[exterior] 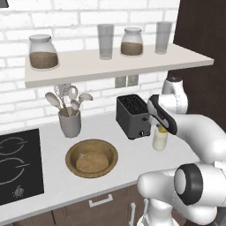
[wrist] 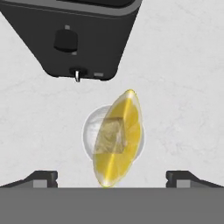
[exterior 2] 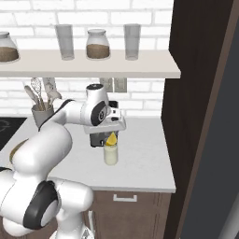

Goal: Grab a lemon wedge from the fridge and one ice cube from the ice bowl, and put them in the glass of lemonade.

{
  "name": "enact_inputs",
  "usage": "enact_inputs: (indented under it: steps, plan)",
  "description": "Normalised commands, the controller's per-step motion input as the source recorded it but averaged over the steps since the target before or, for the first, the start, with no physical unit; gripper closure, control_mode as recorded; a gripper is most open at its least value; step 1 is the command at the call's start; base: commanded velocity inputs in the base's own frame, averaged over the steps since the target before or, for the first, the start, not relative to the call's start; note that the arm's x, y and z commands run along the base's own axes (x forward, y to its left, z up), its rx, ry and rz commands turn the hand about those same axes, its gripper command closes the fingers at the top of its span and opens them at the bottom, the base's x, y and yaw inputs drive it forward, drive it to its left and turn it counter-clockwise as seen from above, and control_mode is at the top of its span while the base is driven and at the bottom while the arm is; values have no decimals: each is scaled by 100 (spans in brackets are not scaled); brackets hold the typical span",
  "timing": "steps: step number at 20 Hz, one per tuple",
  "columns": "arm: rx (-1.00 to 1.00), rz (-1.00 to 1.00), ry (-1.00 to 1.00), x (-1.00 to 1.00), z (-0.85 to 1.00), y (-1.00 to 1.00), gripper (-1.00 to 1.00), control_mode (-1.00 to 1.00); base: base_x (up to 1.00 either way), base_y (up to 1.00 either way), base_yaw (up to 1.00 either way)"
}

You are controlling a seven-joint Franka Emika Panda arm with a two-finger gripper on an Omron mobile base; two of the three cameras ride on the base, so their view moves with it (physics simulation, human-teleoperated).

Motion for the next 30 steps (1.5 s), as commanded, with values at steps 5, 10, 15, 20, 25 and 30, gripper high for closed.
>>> enact_inputs:
  steps: [5, 10, 15, 20, 25, 30]
  plan:
    - [0, 0, -1, -23, 3, 3, -100, -100, 0, 0, 0]
    - [1, 1, -3, -18, 12, 0, -100, -100, 0, 0, 0]
    - [5, 1, -8, -18, 27, 1, -100, -100, 0, 0, 0]
    - [11, 0, -11, 0, 50, 1, -100, -100, 0, 0, 0]
    - [16, 0, -4, 0, 51, 0, -100, -100, 0, 0, 0]
    - [11, 0, -3, 0, 24, 0, -100, -100, 0, 0, 0]
